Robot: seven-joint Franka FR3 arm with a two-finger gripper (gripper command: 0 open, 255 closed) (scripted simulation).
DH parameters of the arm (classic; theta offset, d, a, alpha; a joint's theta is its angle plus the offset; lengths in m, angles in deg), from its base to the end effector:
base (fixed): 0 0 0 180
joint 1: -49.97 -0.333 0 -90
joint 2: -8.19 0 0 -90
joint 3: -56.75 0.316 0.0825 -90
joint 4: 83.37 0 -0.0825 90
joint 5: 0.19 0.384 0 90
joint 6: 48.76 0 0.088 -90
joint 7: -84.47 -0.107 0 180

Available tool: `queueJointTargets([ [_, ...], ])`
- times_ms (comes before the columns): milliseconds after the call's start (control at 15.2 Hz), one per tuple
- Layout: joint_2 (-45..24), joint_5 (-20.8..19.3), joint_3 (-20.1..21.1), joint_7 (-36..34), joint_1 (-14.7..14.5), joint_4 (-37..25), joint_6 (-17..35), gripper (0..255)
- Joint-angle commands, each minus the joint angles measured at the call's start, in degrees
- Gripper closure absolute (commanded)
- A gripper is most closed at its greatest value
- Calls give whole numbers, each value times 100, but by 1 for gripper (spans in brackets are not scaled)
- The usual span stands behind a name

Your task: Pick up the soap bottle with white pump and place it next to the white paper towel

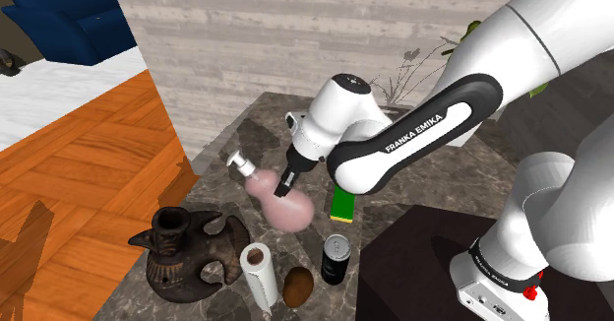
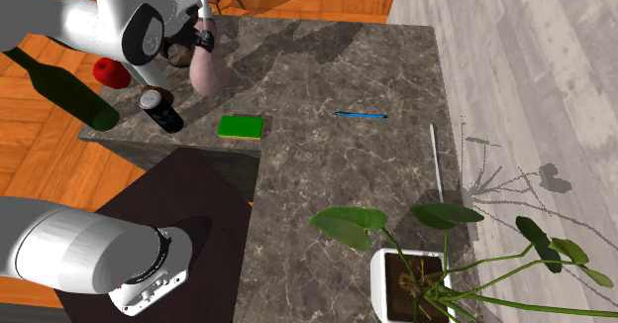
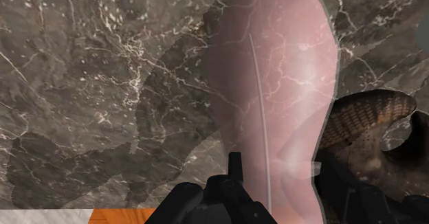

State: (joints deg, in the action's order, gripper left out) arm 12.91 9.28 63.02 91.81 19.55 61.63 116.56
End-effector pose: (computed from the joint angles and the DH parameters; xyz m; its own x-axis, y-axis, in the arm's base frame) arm 0.3982 0.2848 0.3517 0.7426 0.5179 0.4247 0.5877 -0.8080 -0.0423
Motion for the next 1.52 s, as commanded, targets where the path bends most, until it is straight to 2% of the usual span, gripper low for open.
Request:
queueJointTargets([
  [0,-43,-2,6,-7,-3,44,-10,255],
  [330,-43,-2,5,-7,-4,44,-10,255],
  [396,-55,-19,13,-29,-4,25,-15,0],
  [726,-43,-2,5,-7,-4,44,-10,0],
  [990,832,-17,-31,-30,17,191,-740,0],
  [1452,832,-18,-32,-30,16,191,-740,0],
])
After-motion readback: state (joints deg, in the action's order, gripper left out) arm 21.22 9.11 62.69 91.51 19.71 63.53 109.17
